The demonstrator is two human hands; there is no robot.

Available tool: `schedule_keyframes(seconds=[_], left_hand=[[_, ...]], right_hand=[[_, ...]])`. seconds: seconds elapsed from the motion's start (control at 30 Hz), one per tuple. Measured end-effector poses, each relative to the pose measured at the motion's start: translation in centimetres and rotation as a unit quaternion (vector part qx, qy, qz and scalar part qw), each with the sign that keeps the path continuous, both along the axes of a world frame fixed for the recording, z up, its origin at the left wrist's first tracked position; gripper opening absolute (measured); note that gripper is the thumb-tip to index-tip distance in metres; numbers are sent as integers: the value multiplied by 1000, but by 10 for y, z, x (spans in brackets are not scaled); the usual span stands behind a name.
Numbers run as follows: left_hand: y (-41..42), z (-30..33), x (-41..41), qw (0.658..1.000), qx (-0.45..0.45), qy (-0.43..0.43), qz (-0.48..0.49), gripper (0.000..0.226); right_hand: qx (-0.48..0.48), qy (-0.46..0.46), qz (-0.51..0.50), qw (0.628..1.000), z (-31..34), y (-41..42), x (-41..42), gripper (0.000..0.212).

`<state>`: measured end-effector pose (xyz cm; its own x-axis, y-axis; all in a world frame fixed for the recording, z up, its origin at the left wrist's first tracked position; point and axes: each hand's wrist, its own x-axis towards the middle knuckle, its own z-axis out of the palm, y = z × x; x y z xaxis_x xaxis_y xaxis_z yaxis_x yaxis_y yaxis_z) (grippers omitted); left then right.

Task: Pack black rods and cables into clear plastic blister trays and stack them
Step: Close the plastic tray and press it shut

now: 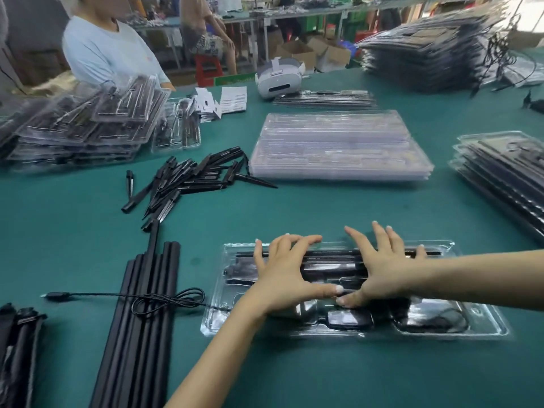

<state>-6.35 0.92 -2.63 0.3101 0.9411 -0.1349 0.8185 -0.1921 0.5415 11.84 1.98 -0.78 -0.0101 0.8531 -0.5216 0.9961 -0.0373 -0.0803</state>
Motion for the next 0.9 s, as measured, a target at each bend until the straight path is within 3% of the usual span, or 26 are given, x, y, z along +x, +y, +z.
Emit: schedule_keyframes(seconds=[0.17,0.47,0.7,0.9], left_hand=[[8,9,18,994,-38,98,-29,107],[21,24,41,971,-72,219,-69,112],[26,24,21,980,-77,150,-103,100],[26,18,16,984,-89,121,-99,99]], right_hand=[[-1,-3,5,1000,1,-1,-4,124],[15,17,-5,1000,-3,-4,-5,120],[5,101,-5,995,1,0,5,114],[-17,118,-6,993,2,4,9,114]])
